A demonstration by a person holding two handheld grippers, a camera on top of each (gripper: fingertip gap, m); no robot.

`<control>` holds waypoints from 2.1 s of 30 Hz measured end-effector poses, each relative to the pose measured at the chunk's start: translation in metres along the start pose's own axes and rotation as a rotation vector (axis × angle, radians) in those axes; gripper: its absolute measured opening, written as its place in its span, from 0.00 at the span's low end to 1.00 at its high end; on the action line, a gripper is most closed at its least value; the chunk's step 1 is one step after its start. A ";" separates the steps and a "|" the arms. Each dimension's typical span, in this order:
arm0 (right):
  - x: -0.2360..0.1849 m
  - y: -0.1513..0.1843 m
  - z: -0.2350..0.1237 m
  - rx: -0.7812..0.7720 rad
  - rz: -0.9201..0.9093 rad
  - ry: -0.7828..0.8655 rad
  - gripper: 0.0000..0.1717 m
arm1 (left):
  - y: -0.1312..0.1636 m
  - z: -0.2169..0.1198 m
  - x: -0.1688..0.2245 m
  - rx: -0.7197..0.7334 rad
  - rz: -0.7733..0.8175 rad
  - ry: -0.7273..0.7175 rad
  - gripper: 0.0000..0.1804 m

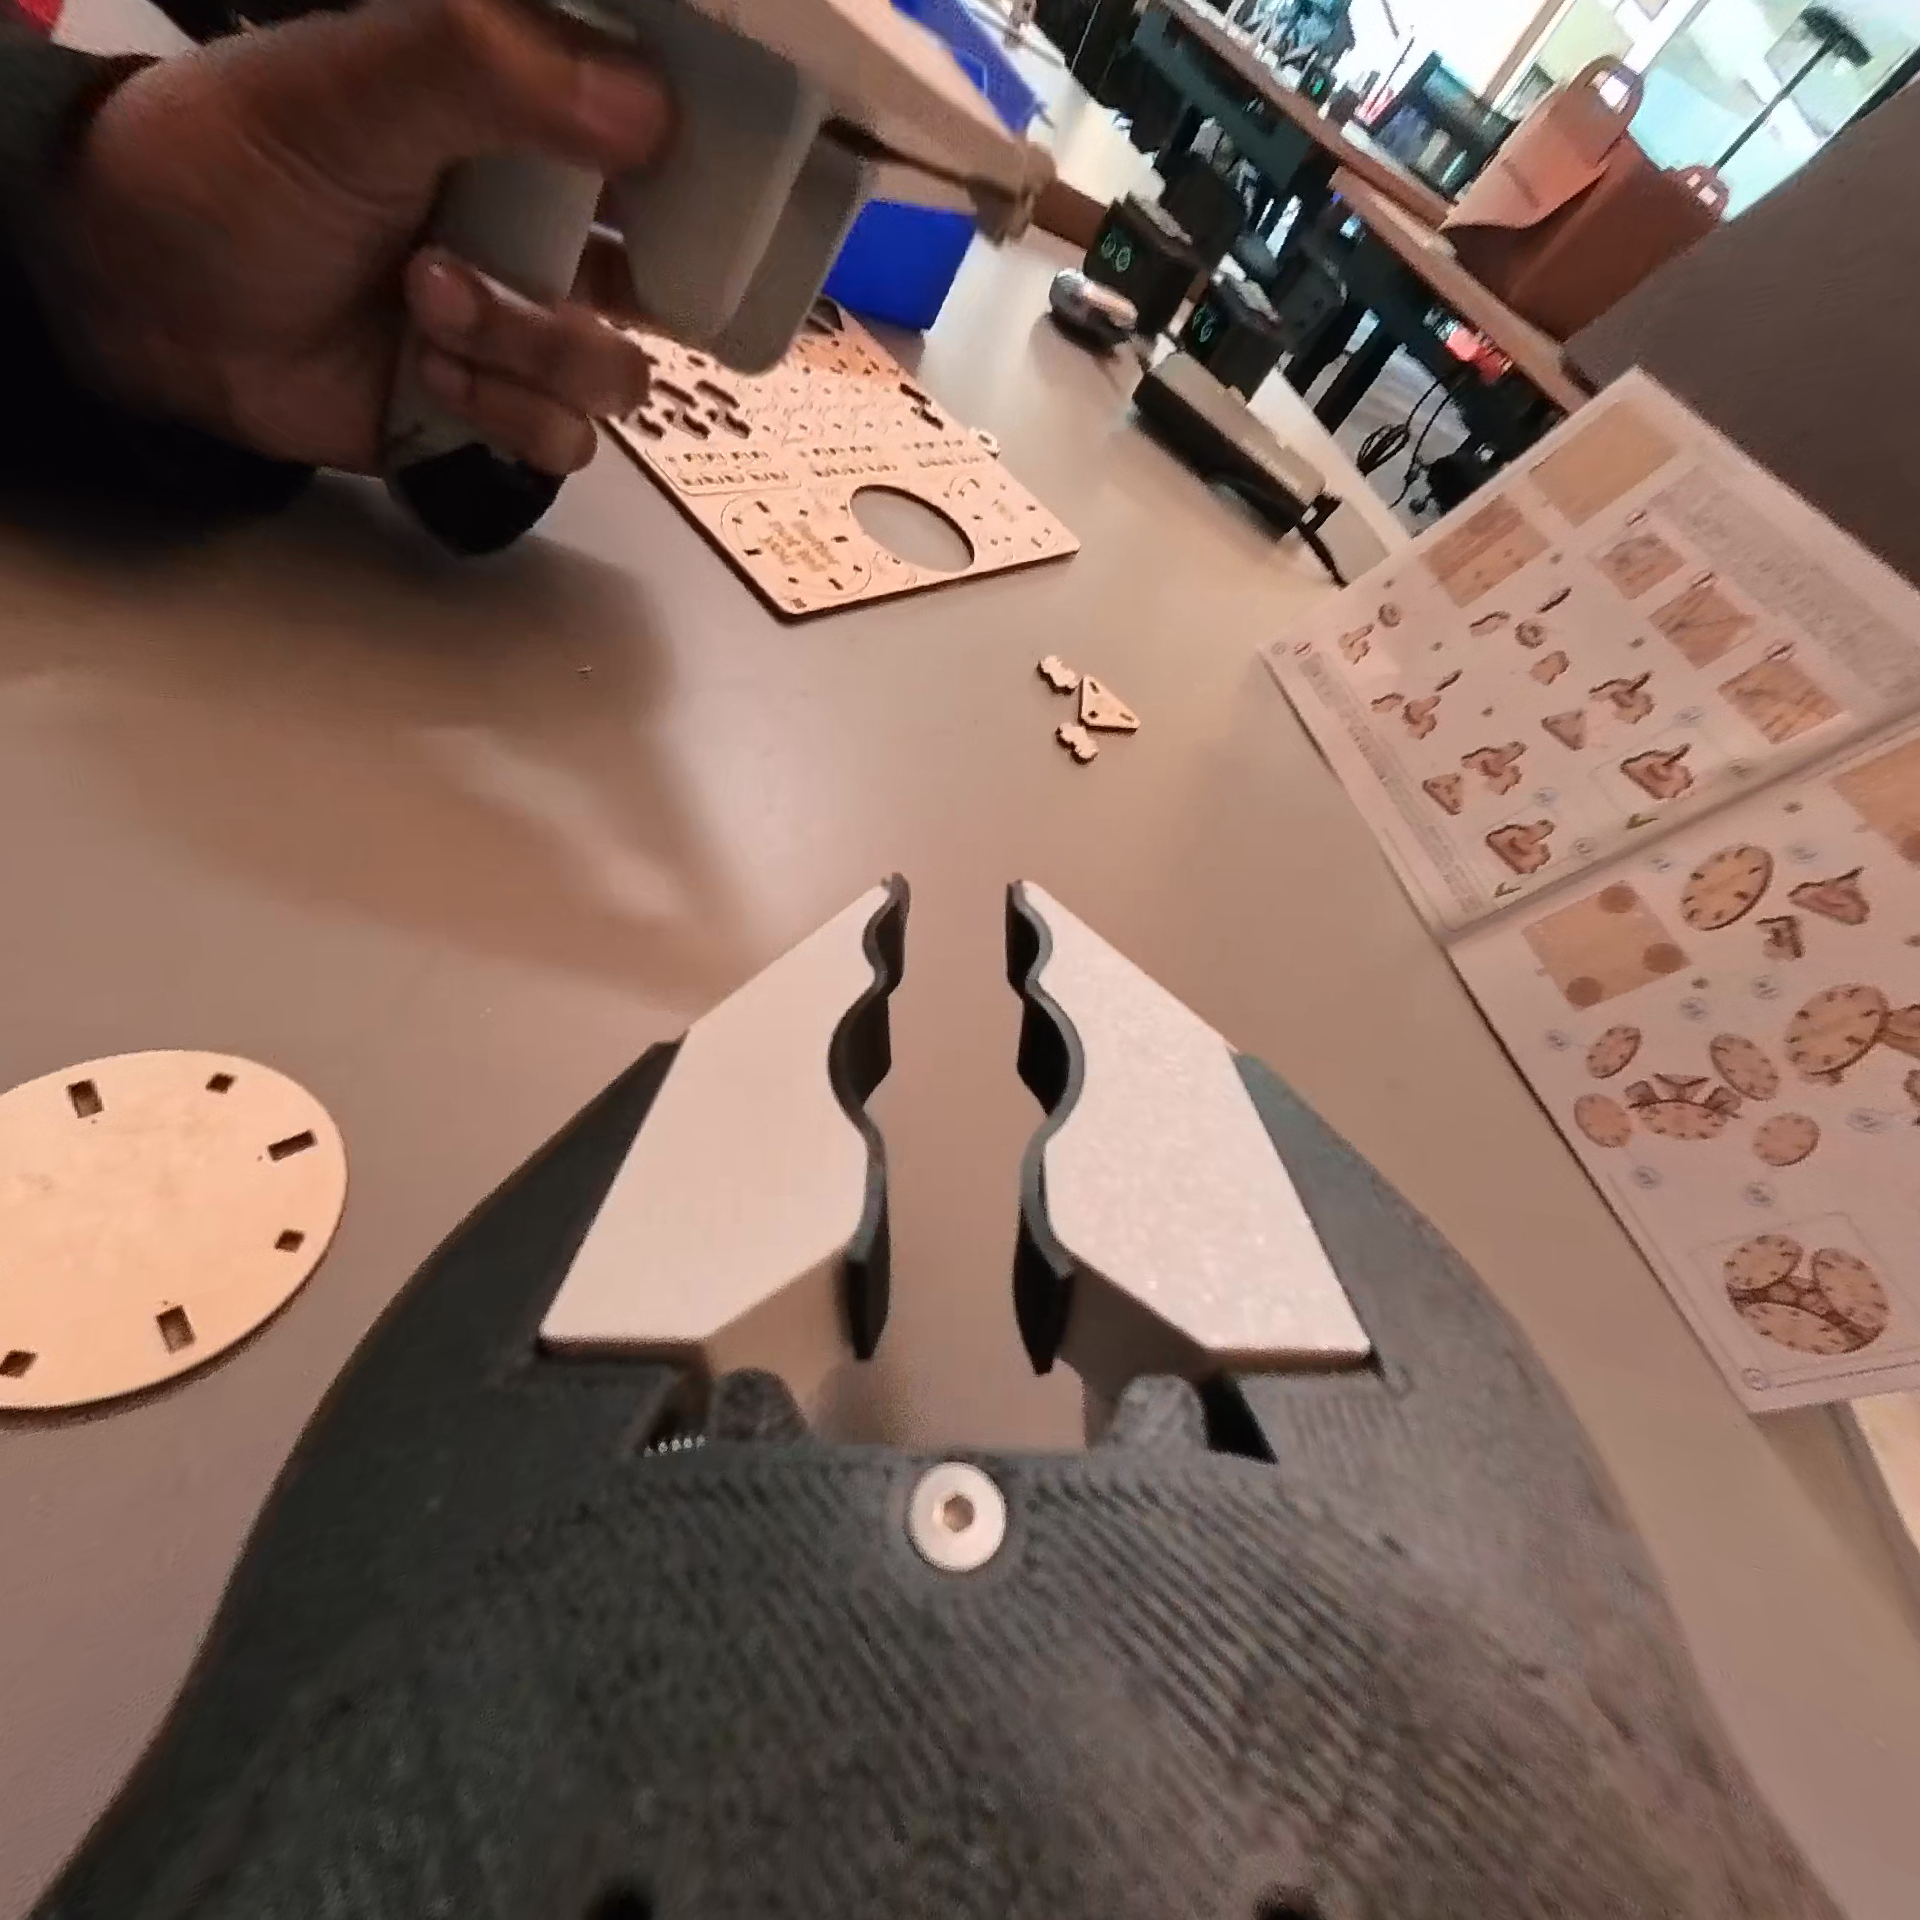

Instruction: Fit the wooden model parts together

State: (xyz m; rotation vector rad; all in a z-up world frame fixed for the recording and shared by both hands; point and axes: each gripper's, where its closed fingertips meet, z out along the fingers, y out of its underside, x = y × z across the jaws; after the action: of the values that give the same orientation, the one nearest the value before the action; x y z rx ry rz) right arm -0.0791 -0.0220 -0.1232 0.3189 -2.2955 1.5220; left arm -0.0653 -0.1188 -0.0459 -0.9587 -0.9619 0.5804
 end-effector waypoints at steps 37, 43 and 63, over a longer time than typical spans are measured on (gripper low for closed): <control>0.051 -0.028 -0.038 0.269 0.328 0.112 0.09 | 0.041 -0.019 -0.047 -0.593 0.211 -0.331 0.19; 0.052 -0.028 -0.037 0.269 0.354 0.101 0.09 | 0.000 -0.061 -0.112 -0.564 0.281 -0.575 0.20; 0.047 -0.028 -0.034 0.251 0.305 0.116 0.09 | 0.012 -0.068 -0.264 -0.938 0.183 -0.863 0.11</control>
State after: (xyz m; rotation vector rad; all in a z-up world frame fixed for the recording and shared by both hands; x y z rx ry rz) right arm -0.1050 -0.0007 -0.0682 -0.0607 -2.1374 1.9280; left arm -0.1306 -0.3453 -0.1826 -1.6867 -2.0295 0.7221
